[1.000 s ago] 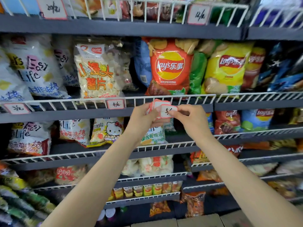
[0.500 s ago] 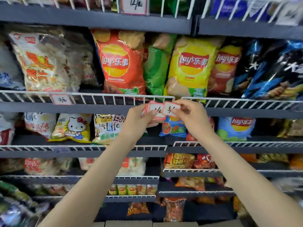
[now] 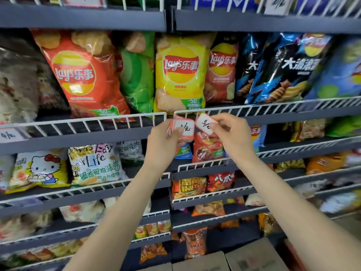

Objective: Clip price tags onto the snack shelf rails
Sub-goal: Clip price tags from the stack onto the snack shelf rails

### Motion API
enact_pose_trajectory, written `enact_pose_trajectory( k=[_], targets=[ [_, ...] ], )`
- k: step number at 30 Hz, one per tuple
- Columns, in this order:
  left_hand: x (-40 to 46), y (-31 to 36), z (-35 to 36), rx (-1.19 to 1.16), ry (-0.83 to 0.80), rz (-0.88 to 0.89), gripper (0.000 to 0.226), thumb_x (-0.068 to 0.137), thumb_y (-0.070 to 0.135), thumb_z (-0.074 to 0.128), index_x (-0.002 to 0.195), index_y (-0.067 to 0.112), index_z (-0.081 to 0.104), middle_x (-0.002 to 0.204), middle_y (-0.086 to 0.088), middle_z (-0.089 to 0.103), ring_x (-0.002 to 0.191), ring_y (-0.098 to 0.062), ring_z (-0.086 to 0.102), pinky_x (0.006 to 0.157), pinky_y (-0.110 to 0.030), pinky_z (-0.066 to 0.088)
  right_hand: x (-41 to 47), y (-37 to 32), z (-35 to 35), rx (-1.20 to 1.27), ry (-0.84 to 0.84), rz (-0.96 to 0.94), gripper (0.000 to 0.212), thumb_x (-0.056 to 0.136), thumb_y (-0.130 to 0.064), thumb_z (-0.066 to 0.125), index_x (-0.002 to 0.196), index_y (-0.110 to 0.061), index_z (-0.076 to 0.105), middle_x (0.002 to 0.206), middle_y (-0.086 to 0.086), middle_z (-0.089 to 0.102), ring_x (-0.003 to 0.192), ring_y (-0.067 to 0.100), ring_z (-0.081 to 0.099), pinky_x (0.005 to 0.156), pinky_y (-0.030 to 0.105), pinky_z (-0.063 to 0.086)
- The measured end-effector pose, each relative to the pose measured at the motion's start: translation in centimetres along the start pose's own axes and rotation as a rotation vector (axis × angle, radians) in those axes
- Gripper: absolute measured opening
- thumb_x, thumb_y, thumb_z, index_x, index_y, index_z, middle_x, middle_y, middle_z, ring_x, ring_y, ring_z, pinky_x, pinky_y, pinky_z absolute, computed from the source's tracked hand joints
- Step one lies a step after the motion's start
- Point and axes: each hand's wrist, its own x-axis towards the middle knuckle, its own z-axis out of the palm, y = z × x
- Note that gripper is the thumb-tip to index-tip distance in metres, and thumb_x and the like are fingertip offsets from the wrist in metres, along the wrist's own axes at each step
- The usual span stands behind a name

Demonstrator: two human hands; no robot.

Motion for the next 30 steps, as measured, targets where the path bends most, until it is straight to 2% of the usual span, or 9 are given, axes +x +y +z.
enact_pose_trajectory(
  k=[5, 8, 12, 15, 17, 20, 24, 27, 30],
  targets=[
    [0.2, 1.2, 6.7, 0.069, -0.047, 0.041, 0.025, 0.085, 0.036, 0.054, 0.102, 0.019, 0.062, 0.096, -0.01, 0.07, 0.091, -0.032, 0.067, 0.085, -0.051, 0.053, 0.5, 3.7, -5.8, 0.067, 0.076, 0.051, 0.013, 0.09, -0.007, 0.057, 0.09, -0.017, 0.065, 0.07, -0.004, 0.065, 0.051, 0.002, 0.058, 0.058, 0.029, 0.052],
    [0.9, 2.3, 12.2, 0.04, -0.055, 0.047, 0.009, 0.093, 0.021, 0.054, 0.099, 0.021, 0.061, 0.091, 0.001, 0.069, 0.091, -0.025, 0.068, 0.085, -0.047, 0.054, 1.5, 6.8, -9.8, 0.052, 0.1, 0.037, 0.013, 0.091, -0.008, 0.056, 0.094, -0.012, 0.068, 0.068, -0.005, 0.064, 0.056, 0.002, 0.059, 0.053, 0.019, 0.049],
    [2.5, 3.0, 20.3, 0.13, -0.01, 0.127, 0.014, 0.094, 0.017, 0.053, 0.101, 0.011, 0.063, 0.089, -0.003, 0.068, 0.086, -0.024, 0.065, 0.08, -0.036, 0.052, 3.4, 12.2, -15.9, 0.002, 0.12, 0.01, 0.015, 0.093, -0.01, 0.054, 0.098, -0.011, 0.068, 0.071, -0.001, 0.065, 0.061, 0.003, 0.06, 0.055, 0.022, 0.052],
    [3.5, 3.7, 26.6, 0.097, 0.027, 0.106, 0.011, 0.094, 0.009, 0.051, 0.096, 0.012, 0.061, 0.089, -0.012, 0.069, 0.084, -0.031, 0.066, 0.076, -0.044, 0.055, 5.0, 16.1, -20.5, -0.024, 0.078, -0.014, 0.015, 0.092, -0.008, 0.053, 0.097, -0.015, 0.065, 0.078, 0.003, 0.067, 0.065, 0.005, 0.062, 0.055, 0.023, 0.054],
    [4.1, 4.0, 30.3, 0.106, 0.046, 0.097, 0.013, 0.094, 0.008, 0.051, 0.099, 0.011, 0.063, 0.09, -0.01, 0.069, 0.081, -0.027, 0.066, 0.075, -0.035, 0.055, 6.1, 18.1, -23.3, -0.072, 0.061, -0.046, 0.014, 0.091, -0.009, 0.055, 0.096, -0.017, 0.066, 0.078, -0.002, 0.067, 0.068, 0.006, 0.064, 0.062, 0.023, 0.054],
    [4.8, 4.4, 34.0, 0.16, 0.072, 0.098, 0.017, 0.094, 0.009, 0.052, 0.105, 0.006, 0.065, 0.087, -0.001, 0.065, 0.072, -0.009, 0.059, 0.061, -0.006, 0.044, 7.8, 20.3, -26.2, -0.136, 0.085, -0.106, 0.01, 0.09, -0.01, 0.058, 0.094, -0.012, 0.067, 0.08, -0.007, 0.064, 0.074, 0.009, 0.064, 0.067, 0.02, 0.048],
    [5.5, 5.0, 37.0, 0.192, 0.115, 0.042, 0.017, 0.094, 0.01, 0.053, 0.104, 0.006, 0.065, 0.085, 0.0, 0.065, 0.069, -0.005, 0.058, 0.057, -0.003, 0.041, 10.4, 21.8, -28.3, -0.155, 0.04, -0.159, 0.011, 0.09, -0.013, 0.058, 0.095, -0.014, 0.068, 0.084, -0.012, 0.061, 0.075, 0.001, 0.054, 0.065, 0.008, 0.039],
    [5.6, 5.4, 38.1, 0.242, 0.144, 0.044, 0.013, 0.094, 0.012, 0.053, 0.093, 0.008, 0.065, 0.07, 0.005, 0.061, 0.058, -0.002, 0.053, 0.056, -0.013, 0.042, 11.6, 22.3, -28.6, -0.189, -0.016, -0.219, 0.014, 0.092, -0.014, 0.056, 0.098, -0.013, 0.068, 0.089, -0.005, 0.067, 0.08, 0.008, 0.057, 0.066, 0.019, 0.041],
    [5.4, 5.4, 38.5, 0.238, 0.188, 0.041, 0.016, 0.094, 0.014, 0.053, 0.096, 0.006, 0.066, 0.08, -0.007, 0.069, 0.066, -0.019, 0.061, 0.067, -0.033, 0.049, 12.3, 22.4, -28.4, -0.167, -0.044, -0.265, 0.014, 0.093, -0.015, 0.053, 0.098, -0.012, 0.066, 0.083, -0.006, 0.063, 0.077, 0.01, 0.058, 0.065, 0.02, 0.039]
  ],
)
